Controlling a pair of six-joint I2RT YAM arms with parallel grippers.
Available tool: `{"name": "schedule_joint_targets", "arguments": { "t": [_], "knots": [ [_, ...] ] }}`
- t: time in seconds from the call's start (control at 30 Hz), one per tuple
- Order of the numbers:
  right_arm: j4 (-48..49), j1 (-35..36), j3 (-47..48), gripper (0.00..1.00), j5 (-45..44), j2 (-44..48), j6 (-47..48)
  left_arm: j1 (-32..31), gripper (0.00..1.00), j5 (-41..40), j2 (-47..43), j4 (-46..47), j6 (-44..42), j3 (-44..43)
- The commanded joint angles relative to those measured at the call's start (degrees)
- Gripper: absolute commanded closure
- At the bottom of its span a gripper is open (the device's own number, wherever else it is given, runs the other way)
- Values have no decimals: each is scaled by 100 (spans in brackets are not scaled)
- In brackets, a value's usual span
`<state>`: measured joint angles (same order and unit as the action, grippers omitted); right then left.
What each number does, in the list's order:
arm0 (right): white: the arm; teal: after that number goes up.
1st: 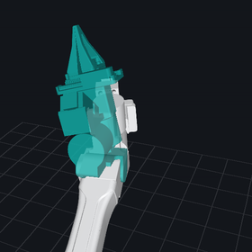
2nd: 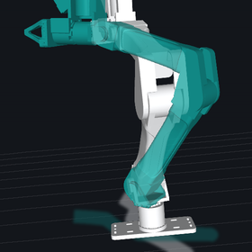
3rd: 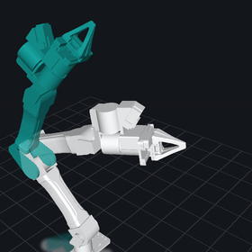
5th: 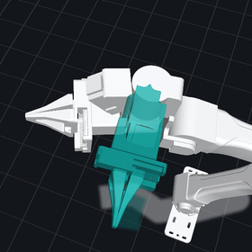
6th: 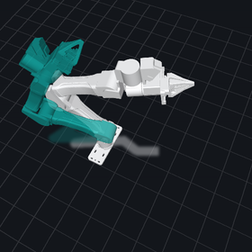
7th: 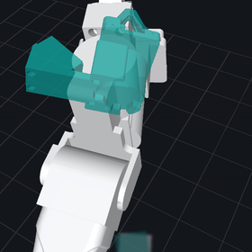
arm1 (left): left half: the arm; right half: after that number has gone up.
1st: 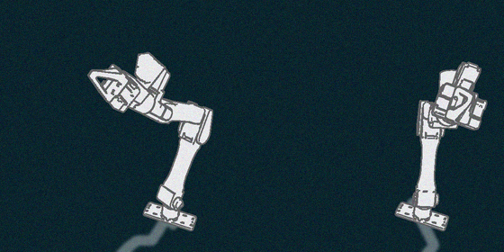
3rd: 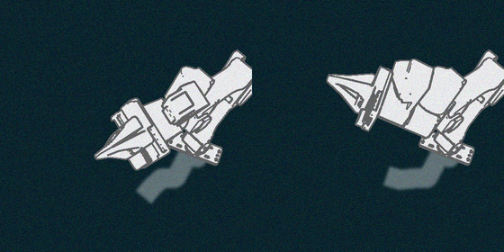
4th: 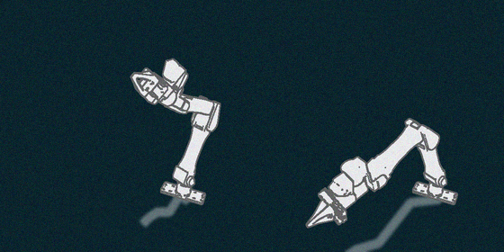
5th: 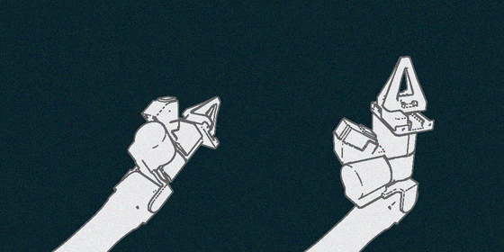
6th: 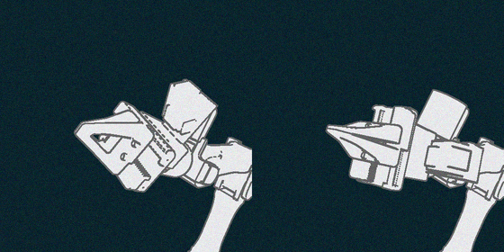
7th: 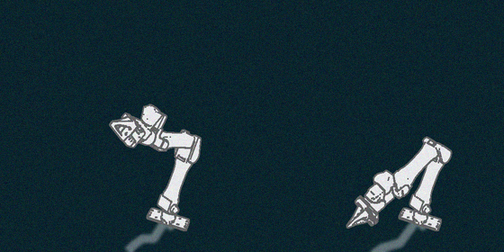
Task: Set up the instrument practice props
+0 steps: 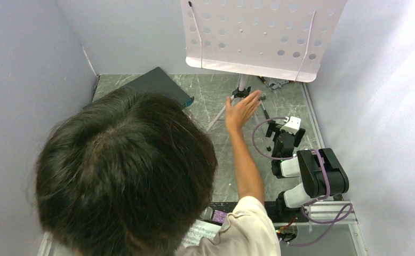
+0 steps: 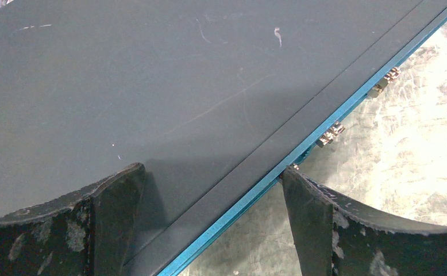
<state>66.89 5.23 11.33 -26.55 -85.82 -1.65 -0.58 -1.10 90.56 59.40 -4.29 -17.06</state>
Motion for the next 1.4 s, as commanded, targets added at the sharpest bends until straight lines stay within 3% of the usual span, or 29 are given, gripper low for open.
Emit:
{"name": "schedule_joint_targets", "arguments": {
  "t": [0.0,1.37],
  "knots": [
    [201,13,132,0,75,22,-50,207,6,-653,294,-353,400,-490],
    [199,12,136,0,71,23,-50,216,6,-627,288,-384,397,-499]
  ]
}}
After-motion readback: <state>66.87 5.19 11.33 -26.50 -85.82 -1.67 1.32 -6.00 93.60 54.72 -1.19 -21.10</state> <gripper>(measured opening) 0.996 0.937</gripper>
